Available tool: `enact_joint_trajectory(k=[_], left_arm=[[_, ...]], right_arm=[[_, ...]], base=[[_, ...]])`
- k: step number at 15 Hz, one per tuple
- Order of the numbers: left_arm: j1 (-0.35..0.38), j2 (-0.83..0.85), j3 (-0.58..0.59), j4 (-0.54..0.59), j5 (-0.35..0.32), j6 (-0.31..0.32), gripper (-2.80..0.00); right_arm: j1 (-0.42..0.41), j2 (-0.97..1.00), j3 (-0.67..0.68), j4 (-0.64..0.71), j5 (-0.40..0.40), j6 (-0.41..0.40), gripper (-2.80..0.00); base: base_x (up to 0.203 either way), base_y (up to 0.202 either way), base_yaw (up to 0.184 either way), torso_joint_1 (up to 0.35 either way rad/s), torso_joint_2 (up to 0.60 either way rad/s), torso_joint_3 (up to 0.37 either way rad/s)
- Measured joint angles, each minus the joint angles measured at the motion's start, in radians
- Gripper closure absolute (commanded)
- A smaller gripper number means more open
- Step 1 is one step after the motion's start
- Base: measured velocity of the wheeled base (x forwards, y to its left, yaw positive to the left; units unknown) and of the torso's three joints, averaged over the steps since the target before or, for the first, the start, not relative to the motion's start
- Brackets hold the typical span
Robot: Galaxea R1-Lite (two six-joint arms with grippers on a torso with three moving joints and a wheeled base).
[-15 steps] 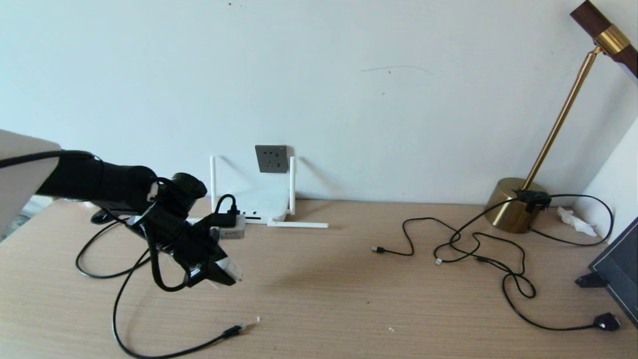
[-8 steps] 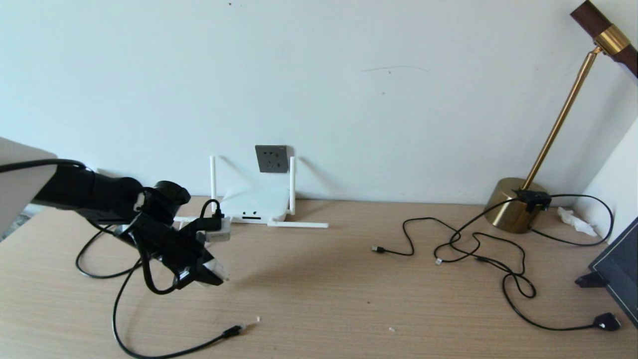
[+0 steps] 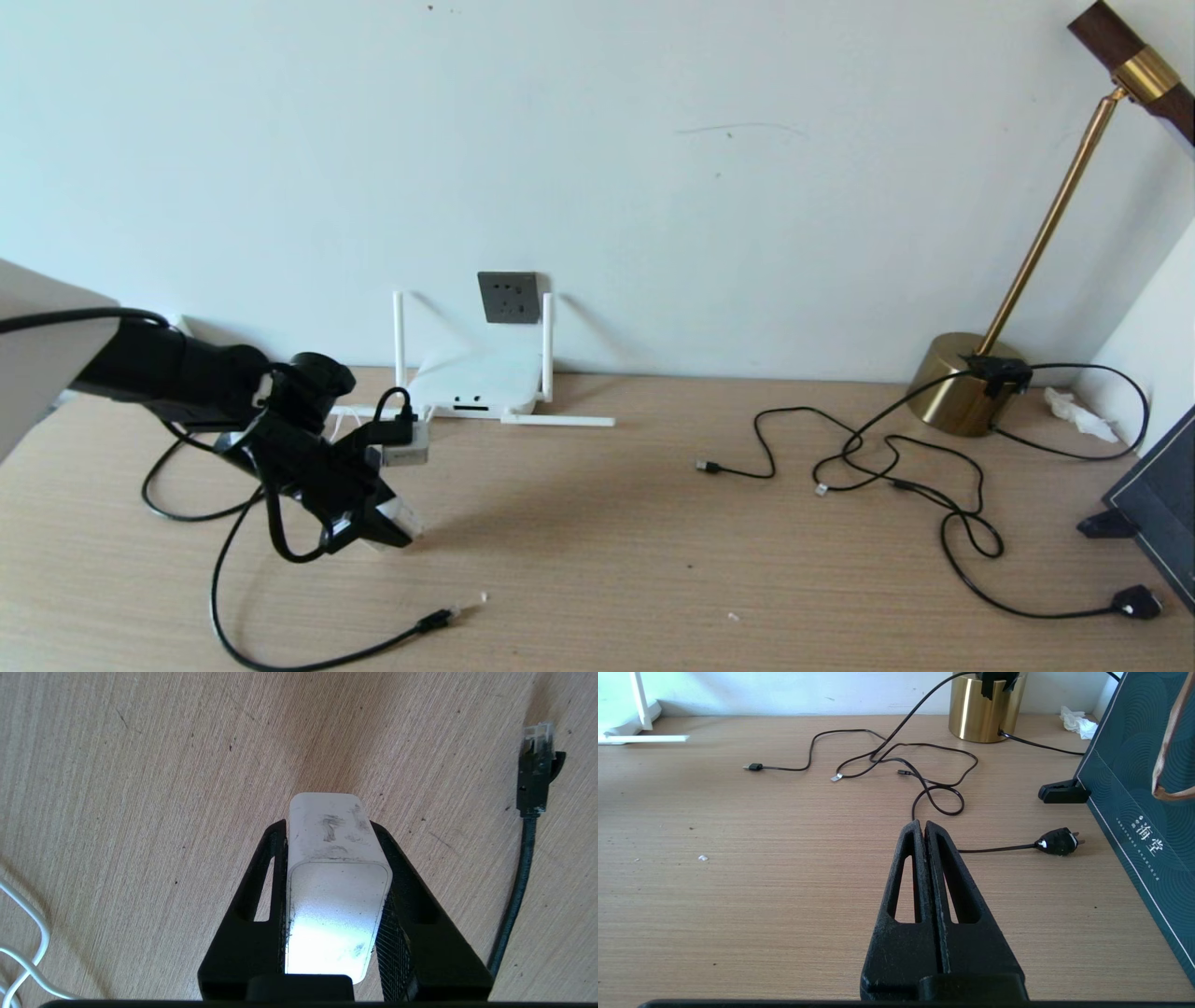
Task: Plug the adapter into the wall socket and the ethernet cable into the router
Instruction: Pick up plug
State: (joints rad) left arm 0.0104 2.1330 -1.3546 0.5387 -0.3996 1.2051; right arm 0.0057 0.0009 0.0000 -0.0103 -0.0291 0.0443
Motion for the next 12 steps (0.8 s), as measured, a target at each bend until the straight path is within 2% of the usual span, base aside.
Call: enact_joint_trajectory(k=[2,3,4,12], left_arm=[[0.001,0.005,0.000,0.000,0.000,0.010,0.00],[0.003,0.007,0.000,0.000,0.000,0.013,-0.85],[0.006,0.009,0.000,0.001,-0.001,0.017,-2.80],[0.019,0.005,0.015,-0.018,-0.034,0.024,-2.80]], right_arm=[[0.000,0.000,0.000,0.000,0.001,0.000,0.00],[0.000,0.000,0.000,0.000,0.001,0.000,0.00],[0.000,0.000,0.000,0.000,0.000,0.000,0.00],[0.000,0.000,0.000,0.000,0.000,0.000,0.00]], base=[[0.000,0.000,0.000,0.000,0.00,0.000],[0.000,0.000,0.000,0.000,0.00,0.000],[0.000,0.000,0.000,0.000,0.00,0.000],[0.000,0.000,0.000,0.000,0.00,0.000]])
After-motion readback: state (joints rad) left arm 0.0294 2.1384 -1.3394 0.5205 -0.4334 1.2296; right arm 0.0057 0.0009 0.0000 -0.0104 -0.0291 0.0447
